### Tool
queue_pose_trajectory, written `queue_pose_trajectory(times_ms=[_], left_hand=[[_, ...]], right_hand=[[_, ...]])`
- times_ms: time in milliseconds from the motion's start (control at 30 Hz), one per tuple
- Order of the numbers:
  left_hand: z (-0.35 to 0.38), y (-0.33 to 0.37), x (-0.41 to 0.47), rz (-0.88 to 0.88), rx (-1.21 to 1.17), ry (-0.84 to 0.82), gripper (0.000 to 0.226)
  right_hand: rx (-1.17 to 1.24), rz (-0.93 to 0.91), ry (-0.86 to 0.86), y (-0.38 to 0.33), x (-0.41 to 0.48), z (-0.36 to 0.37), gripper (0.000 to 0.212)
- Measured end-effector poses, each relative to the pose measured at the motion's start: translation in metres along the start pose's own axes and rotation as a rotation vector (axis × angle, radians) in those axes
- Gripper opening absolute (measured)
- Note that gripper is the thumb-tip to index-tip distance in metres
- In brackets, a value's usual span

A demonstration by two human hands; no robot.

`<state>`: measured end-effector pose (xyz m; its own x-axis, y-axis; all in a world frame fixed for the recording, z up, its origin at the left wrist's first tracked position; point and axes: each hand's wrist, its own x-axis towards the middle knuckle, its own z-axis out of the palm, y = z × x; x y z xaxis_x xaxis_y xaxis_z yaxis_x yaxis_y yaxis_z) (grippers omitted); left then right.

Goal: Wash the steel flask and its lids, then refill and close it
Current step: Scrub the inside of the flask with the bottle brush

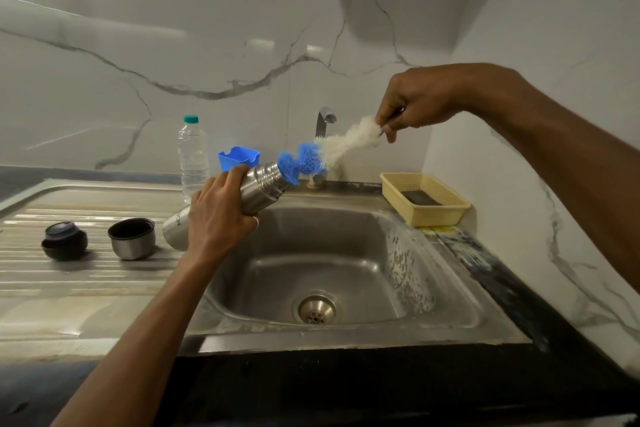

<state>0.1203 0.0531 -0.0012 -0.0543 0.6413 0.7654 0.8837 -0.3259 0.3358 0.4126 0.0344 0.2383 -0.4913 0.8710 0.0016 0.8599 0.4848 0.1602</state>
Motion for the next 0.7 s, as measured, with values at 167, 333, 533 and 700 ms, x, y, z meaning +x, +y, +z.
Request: queue_pose_trajectory(times_ms=[167, 333, 533, 700], left_hand=[[-0.001, -0.001, -0.001, 0.020, 0.035, -0.022, 0.081], [-0.002, -0.002, -0.002, 0.041, 0.076, -0.029, 0.082], [-0.006, -0.001, -0.001, 0.099, 0.102, -0.028, 0.082], [-0.003, 0.010, 0.004, 0.132, 0.085, -0.039, 0.086]], right_hand=[[-0.001, 0.018, 0.021, 0.001, 0.000, 0.010, 0.020], [0.003, -0.013, 0.030, 0.003, -0.001, 0.021, 0.021], [-0.009, -0.035, 0.061, -0.001, -0.002, 0.034, 0.020], [-0.157, -0.067, 0.317, -0.019, 0.001, 0.064, 0.019]])
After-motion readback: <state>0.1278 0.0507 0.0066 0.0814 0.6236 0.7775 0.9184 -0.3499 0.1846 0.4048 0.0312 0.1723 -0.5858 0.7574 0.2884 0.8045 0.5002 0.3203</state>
